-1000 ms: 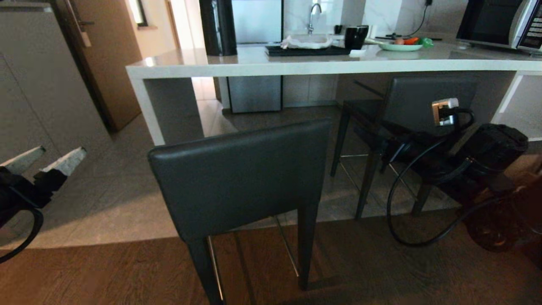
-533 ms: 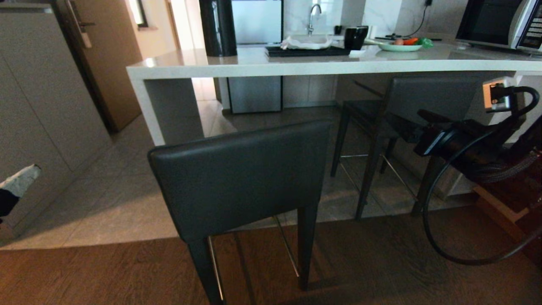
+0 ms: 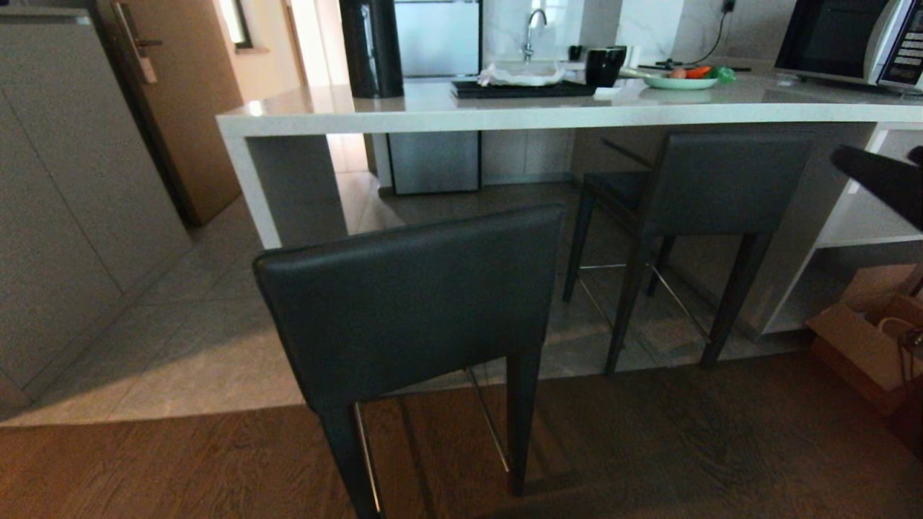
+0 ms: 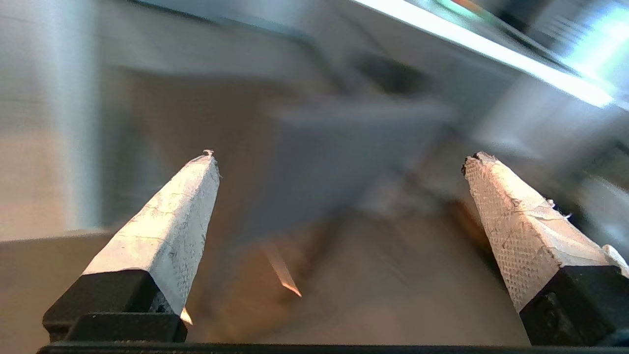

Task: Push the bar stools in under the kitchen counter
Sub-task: Pull the gray chair out from under the dining table

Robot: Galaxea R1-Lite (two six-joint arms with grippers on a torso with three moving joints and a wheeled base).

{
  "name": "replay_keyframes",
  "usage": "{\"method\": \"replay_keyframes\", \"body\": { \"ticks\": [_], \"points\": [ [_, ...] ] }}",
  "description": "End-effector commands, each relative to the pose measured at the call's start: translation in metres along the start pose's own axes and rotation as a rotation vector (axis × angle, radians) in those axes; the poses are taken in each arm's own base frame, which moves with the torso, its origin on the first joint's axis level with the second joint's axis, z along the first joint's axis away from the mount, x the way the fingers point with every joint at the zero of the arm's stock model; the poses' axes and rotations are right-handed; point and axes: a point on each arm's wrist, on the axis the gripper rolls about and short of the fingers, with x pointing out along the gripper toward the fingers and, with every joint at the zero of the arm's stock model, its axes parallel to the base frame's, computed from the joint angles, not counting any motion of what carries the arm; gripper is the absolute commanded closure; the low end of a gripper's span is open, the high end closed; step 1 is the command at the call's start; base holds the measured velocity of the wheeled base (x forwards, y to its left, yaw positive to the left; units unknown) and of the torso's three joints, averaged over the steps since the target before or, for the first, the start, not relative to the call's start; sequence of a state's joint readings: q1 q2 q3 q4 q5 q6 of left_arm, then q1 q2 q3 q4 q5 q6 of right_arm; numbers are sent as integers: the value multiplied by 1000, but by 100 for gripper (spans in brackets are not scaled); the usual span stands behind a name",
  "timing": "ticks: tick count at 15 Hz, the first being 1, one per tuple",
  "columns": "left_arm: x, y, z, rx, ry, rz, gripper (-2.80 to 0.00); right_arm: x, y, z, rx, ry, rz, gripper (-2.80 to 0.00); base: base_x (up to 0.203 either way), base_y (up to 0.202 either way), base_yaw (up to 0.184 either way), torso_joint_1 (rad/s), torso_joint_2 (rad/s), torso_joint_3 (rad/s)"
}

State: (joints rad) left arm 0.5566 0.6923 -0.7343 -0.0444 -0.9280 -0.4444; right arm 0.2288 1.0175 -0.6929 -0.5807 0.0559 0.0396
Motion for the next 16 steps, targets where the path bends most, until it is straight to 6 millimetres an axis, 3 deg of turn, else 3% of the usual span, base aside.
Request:
{"method": "replay_keyframes", "body": {
  "ticks": [1,5,7,9,10,13,16],
  "points": [
    [-14,-25,4,24,30,-133,-280,-68,3,28,-24,-37,-26,-280,0,0,0,0,0,0],
    [-17,-45,35,-59,88,-327,-280,-115,6,40,-120,-79,-146,-280,0,0,0,0,0,0],
    [-23,-57,49,-59,114,-413,-280,-146,14,38,-134,-111,-162,-280,0,0,0,0,0,0],
    [-33,-64,50,-109,194,-508,-280,-181,22,27,-140,-108,-143,-280,0,0,0,0,0,0],
    [-45,-69,46,-105,213,-564,-280,-197,26,20,-141,-98,-136,-280,0,0,0,0,0,0],
    [-104,-74,19,-49,218,-758,-280,-232,34,-13,-145,-84,-124,-280,0,0,0,0,0,0],
    [-130,-70,-15,-19,131,-638,-280,-247,37,-49,-132,5,-117,-280,0,0,0,0,0,0]
  ]
}}
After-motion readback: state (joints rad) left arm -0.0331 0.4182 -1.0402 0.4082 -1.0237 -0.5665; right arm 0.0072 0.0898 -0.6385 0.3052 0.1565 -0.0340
